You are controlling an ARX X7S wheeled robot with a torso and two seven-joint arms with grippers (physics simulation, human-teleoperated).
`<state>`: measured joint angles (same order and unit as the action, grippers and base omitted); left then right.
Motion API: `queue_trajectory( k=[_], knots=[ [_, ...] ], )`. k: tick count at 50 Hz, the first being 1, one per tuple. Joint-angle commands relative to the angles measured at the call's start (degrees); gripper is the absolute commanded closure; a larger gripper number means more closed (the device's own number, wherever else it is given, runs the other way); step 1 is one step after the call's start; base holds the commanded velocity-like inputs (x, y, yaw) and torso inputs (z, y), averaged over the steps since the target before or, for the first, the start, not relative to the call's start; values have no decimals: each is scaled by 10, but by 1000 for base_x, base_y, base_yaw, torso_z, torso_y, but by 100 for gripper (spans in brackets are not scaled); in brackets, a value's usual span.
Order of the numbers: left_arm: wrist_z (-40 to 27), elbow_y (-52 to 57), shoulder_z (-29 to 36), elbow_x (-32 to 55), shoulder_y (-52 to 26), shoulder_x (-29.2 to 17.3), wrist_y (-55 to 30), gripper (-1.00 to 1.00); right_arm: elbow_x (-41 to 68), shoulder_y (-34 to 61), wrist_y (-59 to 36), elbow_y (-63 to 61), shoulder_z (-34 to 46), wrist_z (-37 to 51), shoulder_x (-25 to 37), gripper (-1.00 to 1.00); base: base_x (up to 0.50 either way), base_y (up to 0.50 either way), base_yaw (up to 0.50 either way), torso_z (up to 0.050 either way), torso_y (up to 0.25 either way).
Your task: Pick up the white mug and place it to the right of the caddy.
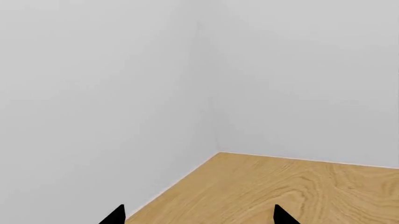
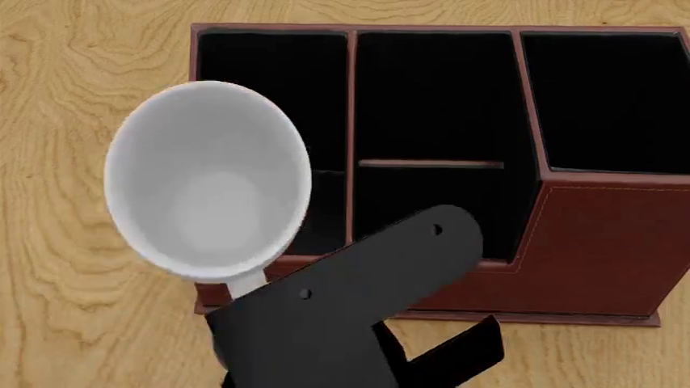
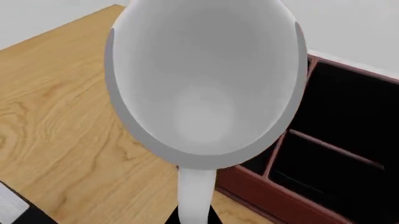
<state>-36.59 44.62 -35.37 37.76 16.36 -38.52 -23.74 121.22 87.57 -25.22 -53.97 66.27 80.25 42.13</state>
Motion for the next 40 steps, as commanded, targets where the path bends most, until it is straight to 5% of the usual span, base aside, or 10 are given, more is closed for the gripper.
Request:
queue_trajectory(
  k=[1, 40],
  knots=[
    [-6, 1, 11, 0, -11, -6, -9, -100, -9, 6, 2, 17, -38, -28, 66, 100, 0, 0, 0, 0, 0],
    [-3, -25, 53, -11, -48, -12, -5, -100, -24, -3, 41, 53, -108, -47, 267, 100, 0, 0, 0, 0, 1]
  ],
)
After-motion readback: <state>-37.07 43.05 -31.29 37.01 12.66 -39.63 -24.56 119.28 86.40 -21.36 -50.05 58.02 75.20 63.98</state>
